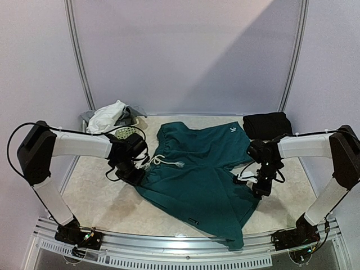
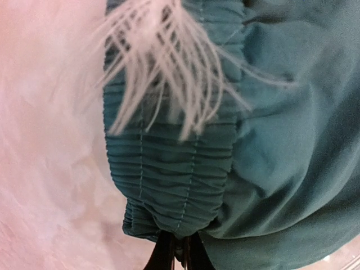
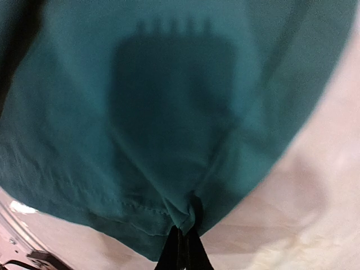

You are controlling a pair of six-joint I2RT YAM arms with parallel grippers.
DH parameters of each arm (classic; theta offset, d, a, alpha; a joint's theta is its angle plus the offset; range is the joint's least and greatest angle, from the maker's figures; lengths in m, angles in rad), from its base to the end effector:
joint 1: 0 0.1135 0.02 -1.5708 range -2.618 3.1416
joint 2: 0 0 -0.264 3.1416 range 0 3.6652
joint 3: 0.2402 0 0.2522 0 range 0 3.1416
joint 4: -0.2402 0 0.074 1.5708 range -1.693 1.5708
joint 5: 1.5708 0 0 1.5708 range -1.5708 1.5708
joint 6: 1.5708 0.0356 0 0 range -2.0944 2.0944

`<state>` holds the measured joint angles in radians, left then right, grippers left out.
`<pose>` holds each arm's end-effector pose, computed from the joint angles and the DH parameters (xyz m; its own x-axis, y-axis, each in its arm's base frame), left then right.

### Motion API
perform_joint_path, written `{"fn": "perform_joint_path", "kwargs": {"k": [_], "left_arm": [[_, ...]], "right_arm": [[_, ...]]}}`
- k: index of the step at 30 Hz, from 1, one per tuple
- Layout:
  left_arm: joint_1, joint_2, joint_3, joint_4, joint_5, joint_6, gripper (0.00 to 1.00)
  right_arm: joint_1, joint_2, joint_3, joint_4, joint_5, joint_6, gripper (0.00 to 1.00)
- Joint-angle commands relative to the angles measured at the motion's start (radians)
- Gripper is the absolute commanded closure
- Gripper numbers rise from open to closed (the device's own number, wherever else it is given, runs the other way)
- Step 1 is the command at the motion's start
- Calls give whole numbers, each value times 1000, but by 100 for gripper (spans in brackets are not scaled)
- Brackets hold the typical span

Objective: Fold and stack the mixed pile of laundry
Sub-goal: Adjust the flattened shorts at the center of the board.

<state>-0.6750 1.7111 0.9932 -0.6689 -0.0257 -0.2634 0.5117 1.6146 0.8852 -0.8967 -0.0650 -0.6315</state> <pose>0.2355 -0.1873 0.1512 -0.9027 0.3892 -0.1832 0.3998 0.9163 -0.0233 0.2152 0.1235 0.1494 -0.4161 -0.9093 0.0063 -0.9058 0.4151 0.0850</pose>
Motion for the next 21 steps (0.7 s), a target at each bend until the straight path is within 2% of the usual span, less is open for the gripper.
{"fn": "perform_joint_path", "kwargs": {"k": [1, 6, 11, 15, 16, 17, 18, 21], "left_arm": [[-88, -115, -73, -41, 85, -86, 100], [-161, -238, -94, -101, 62, -168, 100], [-240, -334, -125, -131, 56, -255, 100], [-309, -346, -122, -136, 88, -310, 100], [-314, -347, -104, -161, 86, -310, 94], [-315, -350, -68, -198, 71, -299, 81], [-315, -356, -27, -249, 38, -279, 72], [-264, -377, 118, -359, -93, -209, 55]], "right_arm": [[-106, 35, 91, -19, 116, -92, 100], [-139, 59, 140, -5, 194, -224, 100], [-150, 139, 209, 7, 220, -251, 97], [-150, 171, 255, 12, 214, -222, 86], [-151, 169, 264, 10, 218, -213, 81], [-153, 166, 279, -5, 217, -209, 78], [-154, 154, 298, -38, 207, -201, 74], [-155, 88, 365, -131, 131, -185, 60]]}}
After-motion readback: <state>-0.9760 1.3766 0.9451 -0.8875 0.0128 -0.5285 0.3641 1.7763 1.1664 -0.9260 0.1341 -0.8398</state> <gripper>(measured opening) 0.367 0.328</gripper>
